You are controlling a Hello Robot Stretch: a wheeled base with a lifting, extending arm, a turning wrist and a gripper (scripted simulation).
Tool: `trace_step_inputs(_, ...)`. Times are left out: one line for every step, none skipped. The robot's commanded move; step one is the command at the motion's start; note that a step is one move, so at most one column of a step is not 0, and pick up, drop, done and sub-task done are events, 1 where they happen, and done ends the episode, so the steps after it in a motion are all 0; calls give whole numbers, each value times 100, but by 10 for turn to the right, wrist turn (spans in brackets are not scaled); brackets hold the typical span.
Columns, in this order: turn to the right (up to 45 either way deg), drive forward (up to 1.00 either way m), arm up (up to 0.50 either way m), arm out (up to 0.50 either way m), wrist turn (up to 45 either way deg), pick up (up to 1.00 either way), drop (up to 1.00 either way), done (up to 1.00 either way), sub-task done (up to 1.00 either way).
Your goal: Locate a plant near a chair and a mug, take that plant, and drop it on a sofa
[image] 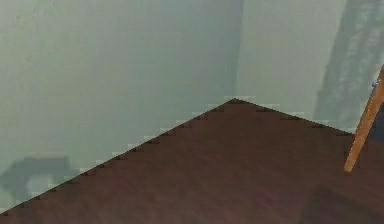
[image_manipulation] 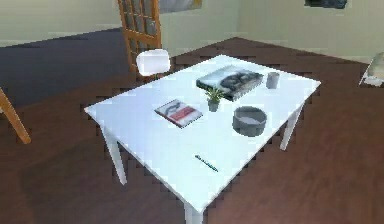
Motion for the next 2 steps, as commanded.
trace_step_inputs(420,0,0,0,0,0,0,0,0)
trace_step_inputs(0,100,0,0,0,0,0,0,0)
